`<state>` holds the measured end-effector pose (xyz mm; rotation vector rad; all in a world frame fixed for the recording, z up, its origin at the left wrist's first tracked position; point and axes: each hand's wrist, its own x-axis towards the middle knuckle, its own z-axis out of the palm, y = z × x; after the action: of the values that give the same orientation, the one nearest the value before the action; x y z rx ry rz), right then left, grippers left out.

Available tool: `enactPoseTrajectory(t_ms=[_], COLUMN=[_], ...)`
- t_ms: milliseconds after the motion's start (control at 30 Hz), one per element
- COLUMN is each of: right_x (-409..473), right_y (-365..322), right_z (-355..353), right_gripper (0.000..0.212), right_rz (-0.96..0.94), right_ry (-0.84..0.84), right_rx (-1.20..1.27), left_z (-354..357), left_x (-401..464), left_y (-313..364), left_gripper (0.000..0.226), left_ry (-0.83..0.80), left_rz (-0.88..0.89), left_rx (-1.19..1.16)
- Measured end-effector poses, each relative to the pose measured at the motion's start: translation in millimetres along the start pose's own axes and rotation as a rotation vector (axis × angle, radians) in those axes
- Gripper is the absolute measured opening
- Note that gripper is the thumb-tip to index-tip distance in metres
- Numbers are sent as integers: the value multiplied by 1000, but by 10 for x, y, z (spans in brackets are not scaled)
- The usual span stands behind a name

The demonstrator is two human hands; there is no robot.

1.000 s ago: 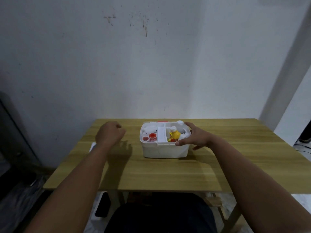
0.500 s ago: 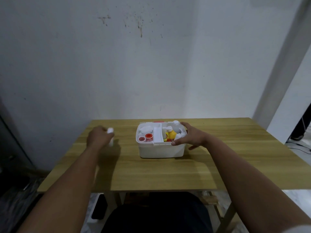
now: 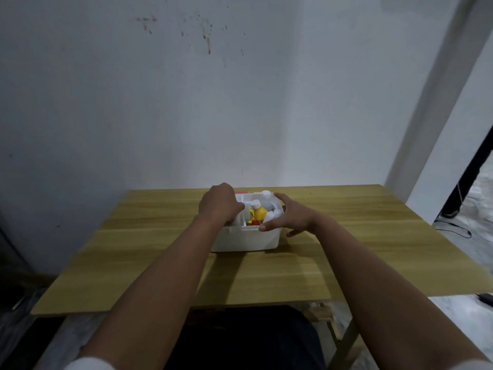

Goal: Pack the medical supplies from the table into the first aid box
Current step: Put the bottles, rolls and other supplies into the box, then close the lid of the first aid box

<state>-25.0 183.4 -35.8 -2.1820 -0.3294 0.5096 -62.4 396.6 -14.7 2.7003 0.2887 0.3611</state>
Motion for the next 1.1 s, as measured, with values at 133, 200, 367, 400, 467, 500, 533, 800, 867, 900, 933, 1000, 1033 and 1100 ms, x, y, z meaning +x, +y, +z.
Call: enactPoseTrajectory(t_ms=[133,200,367,400,467,500,533,800,867,900,933,1000,1033,1100], right_x=[733,733,720,728,741,793,906,1241,1153,1072,988,796,690,465], right_y=[242,271,367,406,463,486,518,302,160,72,-2,-139,-200,-317], right_z=[-462,-511,-399,-395,-369,-360,-360,-453,-499,-515,-531,-549,-548,-522], right_gripper=[109,103,87,87,87,86,84,92,90,90,92,99,102,107], right_rz=[102,129,229,258,283,288,295,224,181,160,141,104,87,54], right_ry=[51,80,149,169,175,163,153,153,174,183,192,216,233,267], right_rx=[100,170,335,383,504,559,593,593,583,583,577,561,548,515], left_z=[379,303,332,358,420,473,535,520,378,288,183,-7,-91,-251], left_x=[921,973,1014,993,941,961,1028,1351,1345,1314,1256,1123,1046,852], left_y=[44,-63,-598,-665,-763,-805,-829,-690,-611,-559,-506,-418,-380,-329], left_gripper=[26,28,48,53,62,67,71,91,89,88,88,88,90,93], left_ry=[40,105,-42,-108,-259,-324,-368,-366,-350,-337,-326,-290,-269,-228], left_rz=[4,-53,-344,-417,-508,-532,-549,-473,-440,-418,-393,-357,-341,-305], left_rx=[-2,-116,-485,-605,-767,-812,-841,-963,-1006,-1020,-1025,-1035,-1032,-1008])
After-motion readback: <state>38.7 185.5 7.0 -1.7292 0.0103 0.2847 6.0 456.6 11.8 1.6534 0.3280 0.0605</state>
